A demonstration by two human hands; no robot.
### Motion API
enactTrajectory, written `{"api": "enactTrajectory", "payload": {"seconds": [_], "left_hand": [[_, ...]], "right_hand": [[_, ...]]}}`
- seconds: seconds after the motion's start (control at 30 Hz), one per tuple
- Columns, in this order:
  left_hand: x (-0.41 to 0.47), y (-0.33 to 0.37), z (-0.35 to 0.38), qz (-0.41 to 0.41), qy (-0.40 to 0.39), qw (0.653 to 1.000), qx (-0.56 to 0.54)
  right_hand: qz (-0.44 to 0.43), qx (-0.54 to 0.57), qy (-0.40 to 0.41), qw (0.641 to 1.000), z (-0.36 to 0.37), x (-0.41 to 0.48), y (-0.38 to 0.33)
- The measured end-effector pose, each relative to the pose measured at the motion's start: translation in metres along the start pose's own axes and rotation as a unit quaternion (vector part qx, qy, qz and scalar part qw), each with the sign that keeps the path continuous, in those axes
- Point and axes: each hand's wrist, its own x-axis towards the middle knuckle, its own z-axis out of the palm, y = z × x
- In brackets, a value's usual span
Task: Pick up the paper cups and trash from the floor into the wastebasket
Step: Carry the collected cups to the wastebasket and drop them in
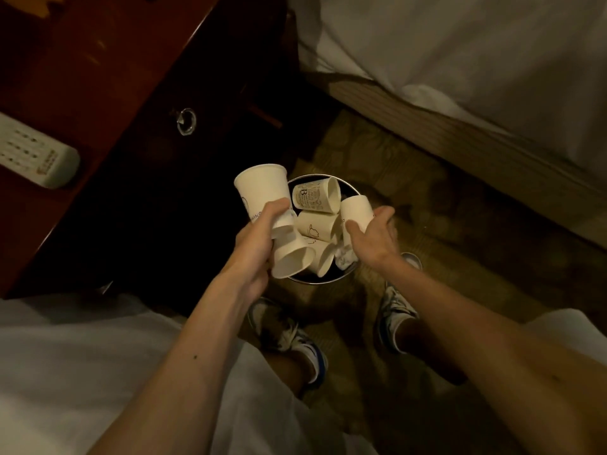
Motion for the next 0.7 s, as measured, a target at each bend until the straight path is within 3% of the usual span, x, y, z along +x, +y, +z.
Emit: {"api": "enactTrajectory", "payload": {"seconds": [0.2, 0.37, 0.6, 0.7], "left_hand": [[0.011, 0.006, 0.008, 0.018, -0.048, 0.999, 0.014], [0.014, 0.005, 0.0, 0.03, -0.043, 0.998, -0.015], [0.013, 0.013, -0.001, 0.033, -0.04, 0.998, -0.027], [0.01, 0.016, -0.001, 0.032, -0.041, 0.998, -0.033]], "right_hand": [[-0.045, -0.129, 0.104, 0.985, 0.026, 0.023, -0.001], [-0.051, -0.147, 0.156, 0.975, 0.043, 0.036, -0.003], [-0.039, -0.118, 0.049, 0.991, 0.012, 0.049, 0.0], [-0.066, -0.108, 0.062, 0.99, -0.008, 0.039, -0.009]]}}
